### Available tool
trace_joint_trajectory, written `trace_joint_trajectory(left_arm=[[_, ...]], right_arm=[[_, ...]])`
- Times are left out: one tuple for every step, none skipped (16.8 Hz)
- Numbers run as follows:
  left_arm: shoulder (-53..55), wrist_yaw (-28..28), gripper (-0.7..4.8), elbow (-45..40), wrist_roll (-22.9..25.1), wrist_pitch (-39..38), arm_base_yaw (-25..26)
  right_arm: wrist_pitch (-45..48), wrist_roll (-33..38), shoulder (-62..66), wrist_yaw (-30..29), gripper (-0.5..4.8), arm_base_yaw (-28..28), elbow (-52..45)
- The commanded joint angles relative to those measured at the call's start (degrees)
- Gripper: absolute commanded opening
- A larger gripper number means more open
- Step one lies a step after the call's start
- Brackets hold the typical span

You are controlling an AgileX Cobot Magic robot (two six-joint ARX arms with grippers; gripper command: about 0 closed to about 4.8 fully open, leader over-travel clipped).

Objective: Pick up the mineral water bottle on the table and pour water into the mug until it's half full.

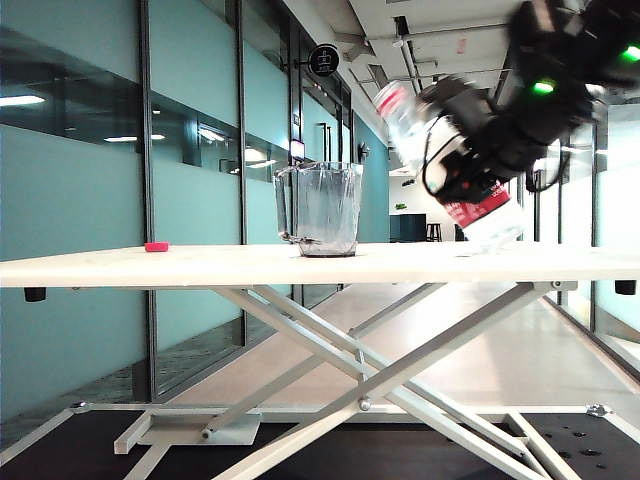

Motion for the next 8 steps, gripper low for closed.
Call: trace_joint_trajectory(left_arm=[[0.02, 0.26, -0.05, 0.07, 0.28, -0.37, 0.02], [0.02, 0.24, -0.05, 0.07, 0.28, -0.35, 0.02], [0.02, 0.24, -0.05, 0.07, 0.28, -0.35, 0.02], [0.02, 0.26, -0.05, 0.07, 0.37, -0.35, 0.02], [0.04, 0.24, -0.05, 0.07, 0.74, -0.35, 0.04], [0.02, 0.24, -0.05, 0.07, 0.9, -0.35, 0.04], [0.02, 0.24, -0.05, 0.07, 1.29, -0.35, 0.04], [0.04, 0.24, -0.05, 0.07, 1.36, -0.35, 0.04]], right_arm=[[-2.21, -11.41, -0.44, 9.68, 0.77, 3.43, 2.03], [-2.21, -13.14, -0.44, 11.19, 0.77, 3.78, 2.25], [-2.01, -16.48, -0.44, 13.55, 0.77, 4.61, 2.29], [-1.73, -19.37, -0.44, 15.8, 0.77, 5.29, 2.29], [-1.53, -22.21, -0.44, 17.2, 0.77, 5.64, 2.29], [-0.85, -23.85, -0.46, 17.79, 0.78, 5.7, 2.29], [-0.44, -25.33, -0.57, 18.78, 0.78, 5.73, 2.29], [-0.07, -26.58, -0.61, 19.67, 0.88, 5.73, 2.27]])
